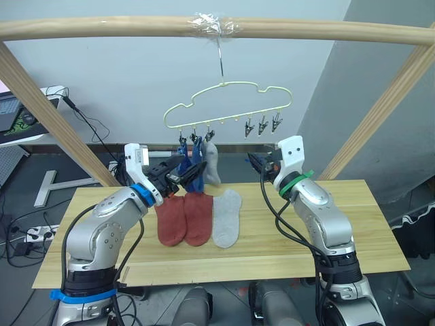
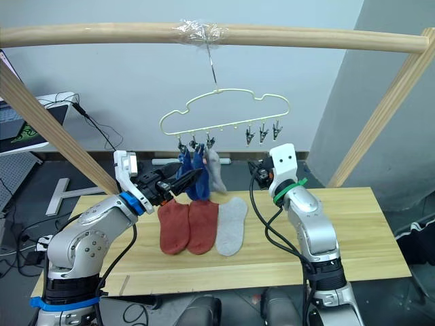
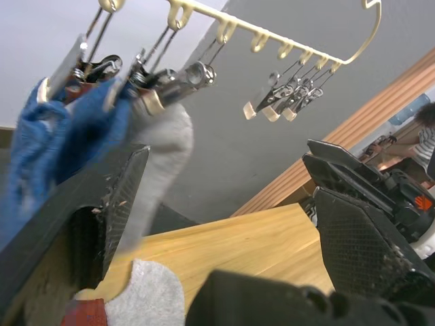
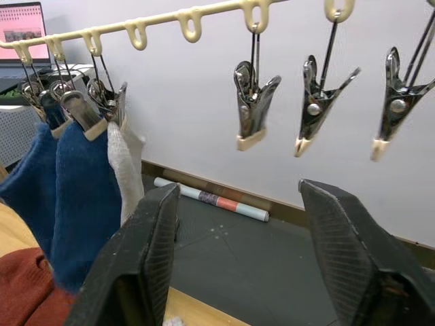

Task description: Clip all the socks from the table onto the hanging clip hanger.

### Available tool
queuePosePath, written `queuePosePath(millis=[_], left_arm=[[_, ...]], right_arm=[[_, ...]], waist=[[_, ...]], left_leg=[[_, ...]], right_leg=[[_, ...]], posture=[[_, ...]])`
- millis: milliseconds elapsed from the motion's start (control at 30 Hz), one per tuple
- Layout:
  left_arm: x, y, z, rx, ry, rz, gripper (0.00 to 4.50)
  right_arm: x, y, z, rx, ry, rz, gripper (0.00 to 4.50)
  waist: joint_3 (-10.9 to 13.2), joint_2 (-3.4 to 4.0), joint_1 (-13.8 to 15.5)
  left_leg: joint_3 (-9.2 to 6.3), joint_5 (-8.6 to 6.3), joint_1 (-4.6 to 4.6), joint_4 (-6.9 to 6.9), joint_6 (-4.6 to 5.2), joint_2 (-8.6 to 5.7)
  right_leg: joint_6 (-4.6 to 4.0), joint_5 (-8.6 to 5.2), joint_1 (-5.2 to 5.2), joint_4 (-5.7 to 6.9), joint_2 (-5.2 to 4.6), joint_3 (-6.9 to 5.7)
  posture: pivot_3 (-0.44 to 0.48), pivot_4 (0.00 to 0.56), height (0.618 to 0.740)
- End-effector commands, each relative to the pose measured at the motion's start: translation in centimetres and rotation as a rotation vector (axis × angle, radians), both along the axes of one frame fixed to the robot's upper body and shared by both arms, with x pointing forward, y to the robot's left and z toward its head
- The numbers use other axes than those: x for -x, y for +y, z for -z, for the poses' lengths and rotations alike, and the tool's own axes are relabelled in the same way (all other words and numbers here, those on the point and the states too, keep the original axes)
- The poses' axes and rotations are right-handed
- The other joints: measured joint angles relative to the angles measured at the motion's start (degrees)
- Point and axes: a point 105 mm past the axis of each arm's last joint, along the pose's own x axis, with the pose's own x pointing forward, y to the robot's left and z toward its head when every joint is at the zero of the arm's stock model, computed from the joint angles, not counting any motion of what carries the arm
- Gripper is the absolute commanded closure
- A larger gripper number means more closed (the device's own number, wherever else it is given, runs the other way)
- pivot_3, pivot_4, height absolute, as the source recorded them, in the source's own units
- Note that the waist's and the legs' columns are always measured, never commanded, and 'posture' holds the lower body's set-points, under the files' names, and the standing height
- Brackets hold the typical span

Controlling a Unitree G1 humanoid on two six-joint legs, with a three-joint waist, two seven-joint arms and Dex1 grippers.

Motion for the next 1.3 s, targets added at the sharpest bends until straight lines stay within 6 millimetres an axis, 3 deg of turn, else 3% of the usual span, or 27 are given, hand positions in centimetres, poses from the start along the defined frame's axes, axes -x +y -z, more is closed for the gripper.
queuePosePath(millis=[33, 367, 600, 733, 1300], left_arm=[[0.1, -0.3, -1.1, -0.015, -0.059, 0.015, 0.0], [0.6, -0.9, -1.6, -0.042, -0.087, 0.052, 0.0], [1.1, -1.8, -4.3, 0.012, -0.172, 0.086, 0.0], [1.6, -2.3, -4.8, -0.068, -0.208, 0.13, 0.0], [1.8, -2.4, -5.2, -0.074, -0.232, 0.14, 0.0]], right_arm=[[-0.2, 0.8, -1.9, -0.028, -0.066, -0.015, 2.23], [-2.1, 2.5, -2.9, -0.117, -0.042, -0.009, 2.23], [-3.9, 2.5, -2.7, -0.117, -0.025, 0.035, 2.23], [-4.7, 2.7, -3.0, -0.124, -0.022, 0.039, 2.23], [-4.8, 3.9, -4.5, -0.152, -0.05, 0.007, 2.23]], waist=[[0.0, 0.0, -0.05], [0.0, 0.0, -0.06], [0.0, 0.0, 0.08], [0.01, 0.01, 0.07], [0.02, 0.03, 0.05]], left_leg=[[0.0, 0.0, 0.0, 0.0, 0.0, 0.0], [0.02, 0.0, 0.01, 0.01, 0.0, 0.0], [-0.03, 0.0, -0.06, 0.02, 0.01, -0.02], [0.01, 0.0, -0.08, 0.02, 0.01, -0.02], [-0.01, 0.0, -0.11, 0.01, 0.01, -0.01]], right_leg=[[0.0, 0.0, 0.0, 0.01, 0.0, 0.0], [-0.05, 0.03, -0.01, 0.03, 0.0, 0.0], [-0.28, 0.17, -0.01, 0.0, 0.0, -0.06], [-0.29, 0.18, -0.04, 0.02, 0.0, -0.07], [-0.3, 0.18, -0.07, 0.04, 0.01, -0.09]], posture=[[0.036, 0.176, 0.74], [0.049, 0.175, 0.74], [0.058, 0.178, 0.74], [0.07, 0.179, 0.74], [0.075, 0.179, 0.74]])
